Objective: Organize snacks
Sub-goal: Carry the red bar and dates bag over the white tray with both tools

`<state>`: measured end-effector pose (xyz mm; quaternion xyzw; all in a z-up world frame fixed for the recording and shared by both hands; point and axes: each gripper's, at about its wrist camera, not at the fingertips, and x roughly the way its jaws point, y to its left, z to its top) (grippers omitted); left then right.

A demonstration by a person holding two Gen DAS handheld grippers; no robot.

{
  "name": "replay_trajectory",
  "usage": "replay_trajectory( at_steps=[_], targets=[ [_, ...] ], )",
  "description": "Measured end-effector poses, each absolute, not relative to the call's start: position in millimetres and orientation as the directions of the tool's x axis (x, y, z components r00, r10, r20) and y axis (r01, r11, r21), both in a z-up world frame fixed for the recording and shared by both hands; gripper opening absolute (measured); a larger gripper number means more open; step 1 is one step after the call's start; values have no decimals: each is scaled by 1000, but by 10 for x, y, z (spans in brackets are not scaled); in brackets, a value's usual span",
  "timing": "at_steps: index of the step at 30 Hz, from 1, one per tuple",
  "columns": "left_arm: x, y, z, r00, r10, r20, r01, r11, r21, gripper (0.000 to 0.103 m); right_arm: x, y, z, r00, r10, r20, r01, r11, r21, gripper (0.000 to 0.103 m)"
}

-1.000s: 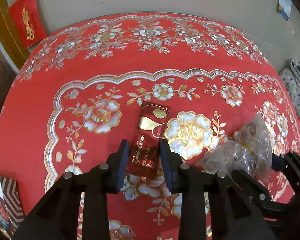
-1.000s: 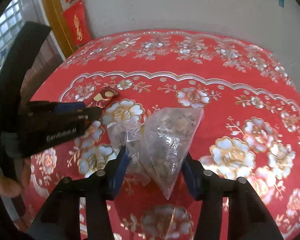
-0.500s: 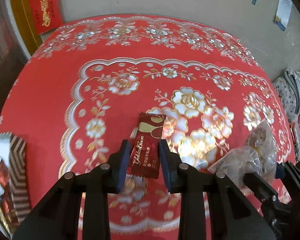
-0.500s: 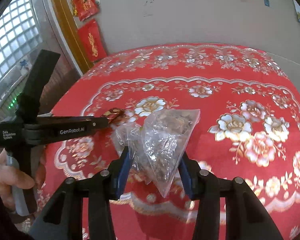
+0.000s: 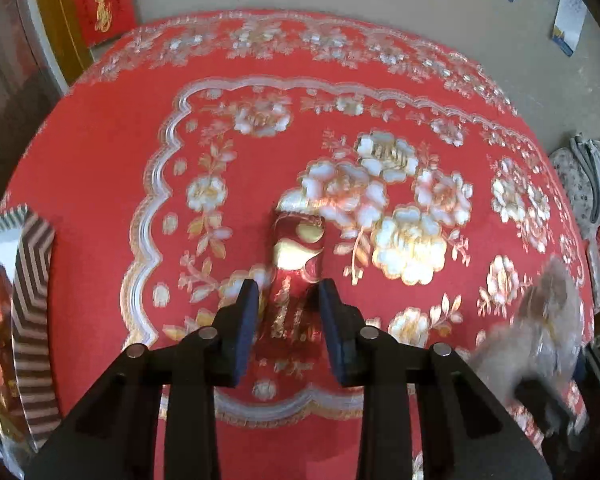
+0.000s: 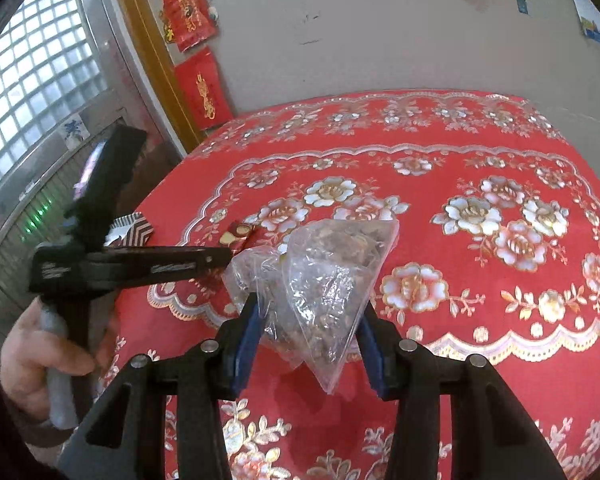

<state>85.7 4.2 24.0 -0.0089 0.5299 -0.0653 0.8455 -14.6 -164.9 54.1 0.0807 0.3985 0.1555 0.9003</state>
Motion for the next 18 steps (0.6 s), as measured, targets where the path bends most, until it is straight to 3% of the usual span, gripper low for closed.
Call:
replay_trajectory(
  at_steps=[3,6,9,18],
  targets=[
    [922,-20,228,425,-122,-897,107,991,-85,43,-194,-1670,538,635,337,-695,-208,941,267,46],
    [928,-104,210,436,-80,-896,132,991,-24,45,-212,-1701,559,641,332,-692,-202,943,265,46],
    [899,-82,216,456,-42,-889,115,993,12,24,-216,-1717,600,647,335,-685,-205,942,266,46],
    [613,284,483,491,-95,-866,72,995,-68,24,-300,-1529,708,654,375,-658,-255,927,275,46]
  ],
)
